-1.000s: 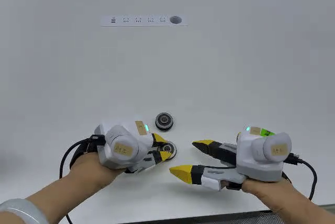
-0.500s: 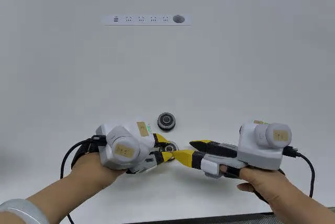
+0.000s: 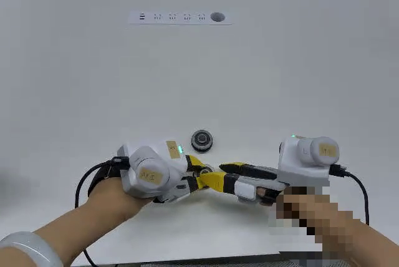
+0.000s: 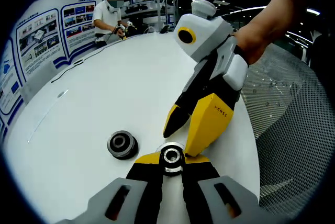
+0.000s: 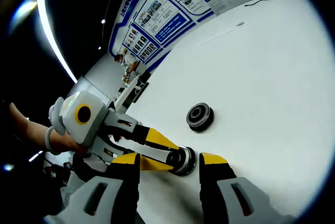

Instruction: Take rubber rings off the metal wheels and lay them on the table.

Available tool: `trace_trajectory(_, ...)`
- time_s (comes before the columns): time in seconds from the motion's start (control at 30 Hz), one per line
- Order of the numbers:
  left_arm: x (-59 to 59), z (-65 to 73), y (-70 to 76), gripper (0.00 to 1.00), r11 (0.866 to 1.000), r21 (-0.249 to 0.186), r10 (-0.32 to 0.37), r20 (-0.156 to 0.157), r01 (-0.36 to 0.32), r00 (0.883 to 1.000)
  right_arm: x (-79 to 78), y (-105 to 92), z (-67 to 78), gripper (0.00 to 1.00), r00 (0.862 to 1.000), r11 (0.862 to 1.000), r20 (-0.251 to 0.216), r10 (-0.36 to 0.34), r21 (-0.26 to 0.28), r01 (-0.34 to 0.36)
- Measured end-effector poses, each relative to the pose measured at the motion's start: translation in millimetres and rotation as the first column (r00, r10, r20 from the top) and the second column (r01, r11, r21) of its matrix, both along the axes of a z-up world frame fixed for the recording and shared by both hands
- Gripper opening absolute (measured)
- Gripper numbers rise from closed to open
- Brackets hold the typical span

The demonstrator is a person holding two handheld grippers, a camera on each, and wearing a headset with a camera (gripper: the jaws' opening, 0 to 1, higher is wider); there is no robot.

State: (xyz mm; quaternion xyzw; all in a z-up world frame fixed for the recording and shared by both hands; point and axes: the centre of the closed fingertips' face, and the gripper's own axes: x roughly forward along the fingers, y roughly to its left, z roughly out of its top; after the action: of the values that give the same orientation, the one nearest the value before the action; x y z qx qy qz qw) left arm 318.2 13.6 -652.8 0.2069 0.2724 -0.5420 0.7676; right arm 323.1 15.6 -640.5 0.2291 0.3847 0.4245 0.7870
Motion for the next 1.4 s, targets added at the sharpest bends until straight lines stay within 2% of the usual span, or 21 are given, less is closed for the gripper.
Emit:
trace_trajectory(0.27,-0.1,0.3,-0.1,0.12,1.0,-0.004,0.0,0.0,0.0,1.0,-3.5,6.2,-1.7,0.49,0.999,0.999,-0.034,0.031,0.019,-0.03)
trace_trajectory(0.9,0.0,-0.5,1.0,0.12,1.0,-0.01,0.002,-0.001,-0.002,1.0,-5.7,8.7,1.4,0.48,0.996,0.997,-0.072,0.052,0.058,-0.047)
trace_trajectory(1.13,0.1,-1.7,1.9,0.12,1.0,-0.012,0.001,-0.003,-0.001,1.0,-14.1,5.0,4.0,0.47,0.992,0.995,-0.099,0.077,0.078,-0.07)
trace_trajectory(1.2,0.0,-1.8,1.9,0.12,1.0,-0.012,0.002,-0.003,-0.002,1.0,-15.8,3.2,1.2,0.46,0.993,0.995,-0.086,0.084,0.065,-0.078)
trace_trajectory(1.27,0.0,-1.8,1.9,0.12,1.0,-0.011,0.002,-0.003,-0.002,1.0,-14.2,1.7,-0.7,0.51,0.995,0.996,-0.065,0.075,0.044,-0.072)
trace_trajectory(1.4,0.2,-2.2,2.0,0.12,1.0,-0.011,0.003,-0.003,-0.003,1.0,-10.3,2.1,-0.2,0.54,0.996,0.997,-0.059,0.065,0.048,-0.062)
